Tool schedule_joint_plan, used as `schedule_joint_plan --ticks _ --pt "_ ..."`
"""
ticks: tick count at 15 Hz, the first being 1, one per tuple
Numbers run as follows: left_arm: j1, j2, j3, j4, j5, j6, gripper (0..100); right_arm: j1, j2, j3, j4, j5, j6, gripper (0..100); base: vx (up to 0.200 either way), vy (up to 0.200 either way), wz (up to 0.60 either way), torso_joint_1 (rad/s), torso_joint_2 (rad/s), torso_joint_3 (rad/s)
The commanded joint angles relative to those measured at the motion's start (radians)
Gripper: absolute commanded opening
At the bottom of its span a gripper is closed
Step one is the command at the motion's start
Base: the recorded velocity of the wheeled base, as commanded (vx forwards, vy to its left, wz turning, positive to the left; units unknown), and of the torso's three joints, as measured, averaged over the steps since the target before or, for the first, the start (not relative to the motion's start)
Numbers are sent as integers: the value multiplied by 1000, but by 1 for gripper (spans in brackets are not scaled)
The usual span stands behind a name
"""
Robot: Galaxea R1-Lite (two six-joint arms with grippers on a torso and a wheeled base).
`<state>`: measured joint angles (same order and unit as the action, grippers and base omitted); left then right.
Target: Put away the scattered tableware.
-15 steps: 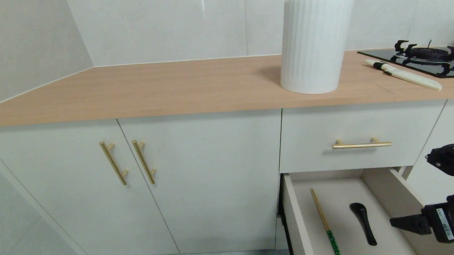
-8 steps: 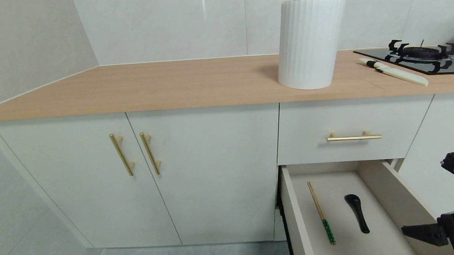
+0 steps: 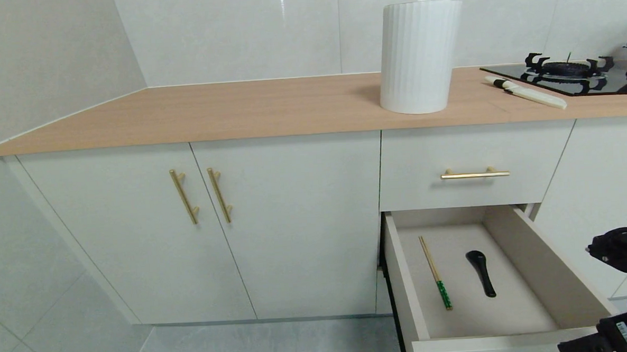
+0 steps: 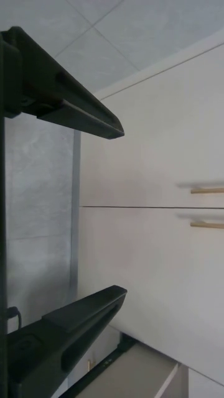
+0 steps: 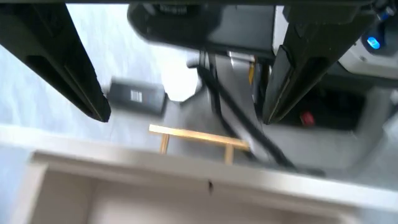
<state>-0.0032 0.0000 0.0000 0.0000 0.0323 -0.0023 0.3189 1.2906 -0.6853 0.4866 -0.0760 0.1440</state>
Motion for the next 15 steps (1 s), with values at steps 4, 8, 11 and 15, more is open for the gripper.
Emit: schedule_joint_plan --ticks 4,8,11,15 --pt "0 2 -2 0 0 -1 100 0 295 -7 -3 51 25 100 0 0 0 0 0 0" --pt "0 2 -2 0 0 -1 100 -3 312 0 -68 19 63 100 0 0 0 0 0 0" --pt "0 2 0 0 0 -1 100 -4 319 1 -120 -16 100 100 0 0 0 0 0 0" --pt "0 2 -2 0 0 -1 100 -9 334 0 -177 -38 100 100 0 0 0 0 0 0"
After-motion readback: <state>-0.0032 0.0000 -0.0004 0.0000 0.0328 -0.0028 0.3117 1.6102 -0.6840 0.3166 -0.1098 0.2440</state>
